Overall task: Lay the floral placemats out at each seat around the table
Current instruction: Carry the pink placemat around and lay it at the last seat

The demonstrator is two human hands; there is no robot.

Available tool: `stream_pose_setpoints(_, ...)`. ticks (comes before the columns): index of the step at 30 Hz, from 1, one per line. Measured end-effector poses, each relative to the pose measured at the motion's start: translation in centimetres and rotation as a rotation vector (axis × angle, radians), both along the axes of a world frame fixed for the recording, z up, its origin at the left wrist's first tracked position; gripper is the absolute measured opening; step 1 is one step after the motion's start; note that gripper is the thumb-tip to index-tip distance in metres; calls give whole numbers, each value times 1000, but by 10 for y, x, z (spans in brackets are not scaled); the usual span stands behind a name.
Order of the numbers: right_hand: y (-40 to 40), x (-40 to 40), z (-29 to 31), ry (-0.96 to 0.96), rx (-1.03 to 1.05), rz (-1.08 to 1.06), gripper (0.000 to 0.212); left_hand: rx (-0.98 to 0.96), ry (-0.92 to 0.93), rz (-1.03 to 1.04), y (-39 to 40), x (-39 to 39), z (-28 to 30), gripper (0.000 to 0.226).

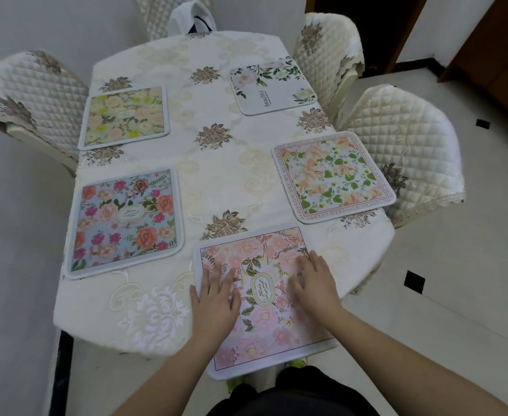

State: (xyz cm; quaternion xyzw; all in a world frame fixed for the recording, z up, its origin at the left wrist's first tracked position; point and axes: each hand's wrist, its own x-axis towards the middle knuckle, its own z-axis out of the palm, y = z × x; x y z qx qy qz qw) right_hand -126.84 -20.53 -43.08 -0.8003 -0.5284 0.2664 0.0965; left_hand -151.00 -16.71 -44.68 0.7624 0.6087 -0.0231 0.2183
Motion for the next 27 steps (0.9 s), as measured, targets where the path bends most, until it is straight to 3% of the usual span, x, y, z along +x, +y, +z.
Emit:
stream_pose_setpoints(6, -1, 15, 10, 321, 177, -259, 53, -44, -599, 328, 7, -16, 24, 41)
stream_pose_setpoints(8, -3, 20, 12, 437, 209, -389, 54, -54, -724, 462, 9, -28, 30, 40)
stream_pose_setpoints(10, -5, 25, 15, 526, 203, -508, 54, -143, -876, 601, 13, -37, 33, 40)
stream_pose_setpoints(13, -9, 31, 18, 530, 100, -510, 47, -333, -1130, 806, 19, -45, 37, 41)
stream_pose_setpoints(17, -17, 24, 22, 641, 36, -445, 38, -444, -1050, 735, 21, -57, 34, 36)
stream_pose_setpoints(22, -29, 8, 32, 641, 62, -480, 35, -380, -844, 563, 13, -68, 28, 42)
stream_pose_setpoints(27, -45, -4, 50, 649, 167, -542, 29, -305, -824, 488, 12, -73, 33, 34)
